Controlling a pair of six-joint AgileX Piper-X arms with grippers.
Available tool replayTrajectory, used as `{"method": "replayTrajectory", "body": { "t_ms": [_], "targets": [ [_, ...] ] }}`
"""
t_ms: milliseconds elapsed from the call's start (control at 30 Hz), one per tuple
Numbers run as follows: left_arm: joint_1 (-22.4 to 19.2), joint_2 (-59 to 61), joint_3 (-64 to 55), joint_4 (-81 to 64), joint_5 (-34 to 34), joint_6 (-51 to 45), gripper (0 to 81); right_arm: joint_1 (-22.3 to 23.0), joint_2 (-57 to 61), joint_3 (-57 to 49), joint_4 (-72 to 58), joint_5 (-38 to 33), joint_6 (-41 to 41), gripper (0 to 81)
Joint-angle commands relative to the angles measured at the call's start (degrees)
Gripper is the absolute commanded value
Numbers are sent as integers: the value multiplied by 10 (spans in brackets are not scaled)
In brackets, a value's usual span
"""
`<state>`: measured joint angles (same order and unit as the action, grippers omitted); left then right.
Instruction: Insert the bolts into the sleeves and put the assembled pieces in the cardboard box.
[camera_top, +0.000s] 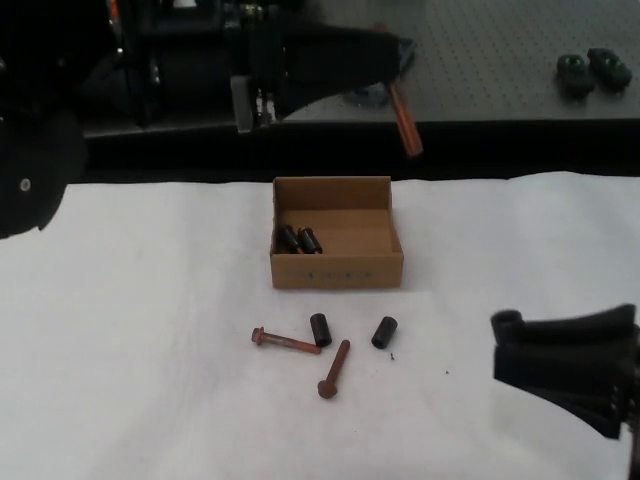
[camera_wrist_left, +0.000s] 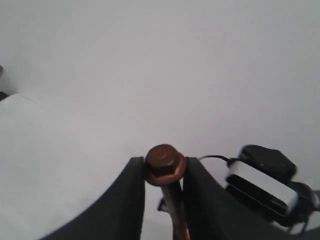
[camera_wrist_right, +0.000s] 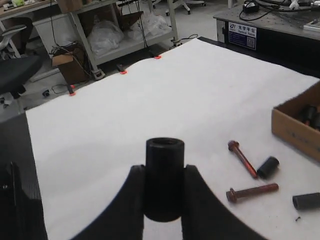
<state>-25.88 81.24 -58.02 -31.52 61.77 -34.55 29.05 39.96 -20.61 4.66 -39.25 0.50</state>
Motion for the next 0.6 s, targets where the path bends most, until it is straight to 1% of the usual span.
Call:
{"method": "replayTrajectory", "body": {
  "t_ms": [0, 133, 200, 300, 400, 467, 567],
  "targets": [
    [-20, -9, -3, -16, 36, 7, 6, -2, 62, -2, -121, -35, 30, 28],
    [-48, -9, 5, -15, 41, 25, 6, -2, 127, -9, -226, -75, 69, 28],
    [-59, -9, 12, -15, 41, 28, 6, -2, 145, -19, -247, -91, 78, 28],
    [-68, -9, 24, -15, 43, 35, 6, -2, 152, -36, -248, -109, 76, 28],
    [-68, -9, 36, -15, 47, 35, 6, -2, 152, -54, -248, -130, 81, 28],
    [-68, -9, 36, -15, 52, 40, 6, -2, 152, -66, -247, -134, 116, 28],
    [-68, -9, 36, -15, 55, 92, 6, -2, 152, -69, -234, -157, 143, 28]
  ]
}}
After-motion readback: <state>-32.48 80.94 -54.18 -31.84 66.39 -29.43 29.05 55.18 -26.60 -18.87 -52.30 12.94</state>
